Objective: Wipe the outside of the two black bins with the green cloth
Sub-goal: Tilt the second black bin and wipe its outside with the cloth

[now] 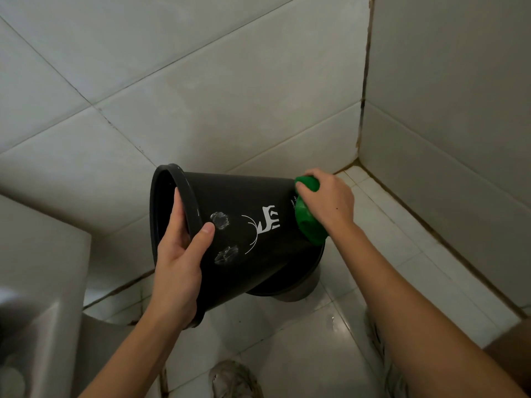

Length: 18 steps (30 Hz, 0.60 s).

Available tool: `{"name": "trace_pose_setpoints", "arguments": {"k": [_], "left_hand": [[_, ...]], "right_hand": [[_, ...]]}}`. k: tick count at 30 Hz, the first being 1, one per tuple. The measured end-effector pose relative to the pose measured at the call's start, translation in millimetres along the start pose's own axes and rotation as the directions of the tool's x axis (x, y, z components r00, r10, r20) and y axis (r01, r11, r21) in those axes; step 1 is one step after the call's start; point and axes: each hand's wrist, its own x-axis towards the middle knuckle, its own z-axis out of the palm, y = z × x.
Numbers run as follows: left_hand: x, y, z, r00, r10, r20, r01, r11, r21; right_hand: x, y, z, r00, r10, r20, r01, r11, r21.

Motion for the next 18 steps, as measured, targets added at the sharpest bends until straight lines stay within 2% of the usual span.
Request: {"name": "trace_pose_setpoints", "arguments": {"k": [3,5,6,8,10,11,14,18], "left_hand": [[2,1,-2,1.000,-0.005,-0.017,0.005,1.000,-0.017],[2,2,-2,1.000,-0.005,-0.017,0.005,1.000,-0.016],[2,2,-1,1.000,-0.003,-0.018,0.003,1.000,-0.013],[0,2,0,1.000,-0.005,-0.013,0.005,1.000,-0.003],[-1,2,1,1.000,-0.008,-0.011,0.008,1.000,-0.008],[-1,2,1,1.000,-0.009,-0.015,0.009,1.000,-0.014],[1,5,0,1.000,-0.008,-0.020,0.008,1.000,-0.019],[3,5,2,0.999,-0.002,-0.039,0.001,1.000,-0.028]], "right_hand": [[-28,-21,0,0.960,-0.272,-0.062,0.276,0.959,0.062],[-38,-25,0,0.931,-0.359,-0.069,0.365,0.925,0.107],[-34,-22,-1,0.941,-0.332,-0.068,0.338,0.934,0.114],[-18,-12,-1,0.989,-0.140,-0.050,0.145,0.985,0.096],[-5,-1,-3,0.999,0.043,-0.016,-0.042,0.998,0.040],[-2,1,-3,0.997,0.075,0.006,-0.075,0.997,0.036],[-8,-4,-5,1.000,0.005,0.026,-0.006,1.000,0.031],[-34,-36,-6,0.965,-0.260,0.035,0.256,0.963,0.089]]}}
